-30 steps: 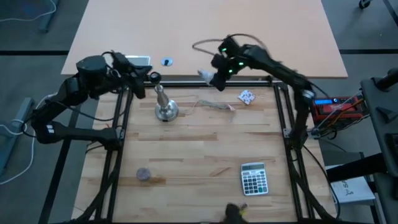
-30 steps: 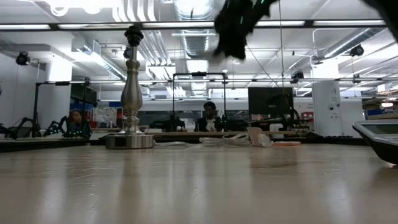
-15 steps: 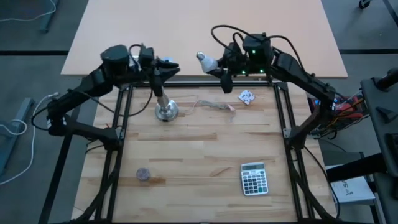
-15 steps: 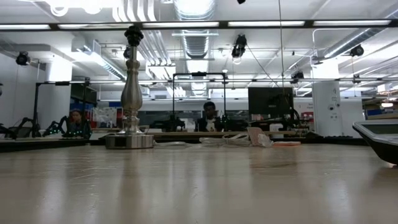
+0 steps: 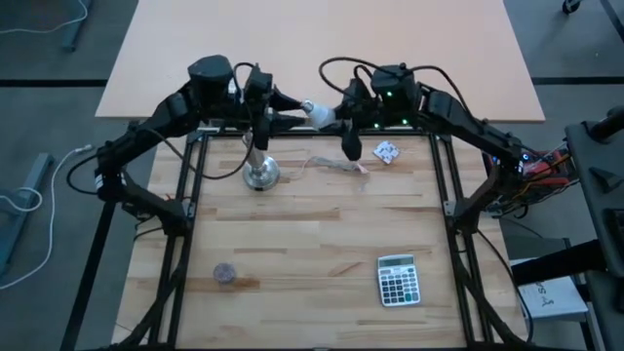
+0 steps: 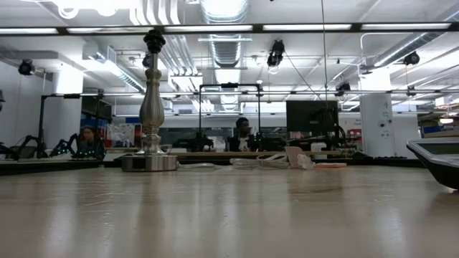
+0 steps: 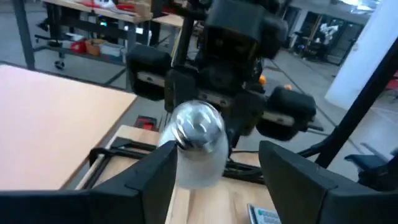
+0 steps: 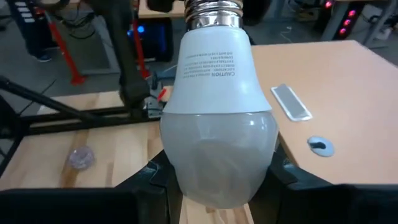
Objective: Screw lightbulb
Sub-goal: Insert the lightbulb into the lamp
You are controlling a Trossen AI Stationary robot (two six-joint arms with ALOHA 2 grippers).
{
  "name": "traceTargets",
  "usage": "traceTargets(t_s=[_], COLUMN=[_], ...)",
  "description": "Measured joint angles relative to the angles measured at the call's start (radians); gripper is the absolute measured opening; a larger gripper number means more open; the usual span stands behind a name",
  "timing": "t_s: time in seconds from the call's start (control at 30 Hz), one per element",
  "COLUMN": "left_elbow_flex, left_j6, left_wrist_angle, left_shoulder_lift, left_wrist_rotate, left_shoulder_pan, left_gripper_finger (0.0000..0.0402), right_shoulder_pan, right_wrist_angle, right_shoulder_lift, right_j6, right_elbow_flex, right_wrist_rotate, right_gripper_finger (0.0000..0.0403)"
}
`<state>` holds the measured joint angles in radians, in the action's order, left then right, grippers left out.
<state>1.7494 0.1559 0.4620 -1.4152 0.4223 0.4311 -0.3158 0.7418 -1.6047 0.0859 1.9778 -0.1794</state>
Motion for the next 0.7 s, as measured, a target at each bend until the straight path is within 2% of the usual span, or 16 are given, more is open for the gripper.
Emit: traceTargets(t_s=[0.23,0.53,0.7], left_elbow_flex=[0.007,0.007,0.005], left_j6=[0.018,0.037,0.005], left_wrist_angle=[0.017,0.074,0.111], left_shoulder_lift=[-0.027,-0.014,-0.004], left_wrist_rotate=[0.007,0.008,0.008], left_shoulder_pan=[-0.002,-0.002,-0.001], left_gripper_finger=[0.0207,0.0155,0.0139], right_shoulder_pan=[0.044,0.059,0.059], right_wrist_angle=[0.015,0.010,0.019], right_shoulder_lift=[-0.033,-0.043,-0.040], right_j6=[0.020,0.007,0.003], right_elbow_flex=[-0.001,-0.002,0.011], right_wrist_rotate=[0.022,0.027,0.030], right_gripper_finger=[0.0120,0.0120,0.0120])
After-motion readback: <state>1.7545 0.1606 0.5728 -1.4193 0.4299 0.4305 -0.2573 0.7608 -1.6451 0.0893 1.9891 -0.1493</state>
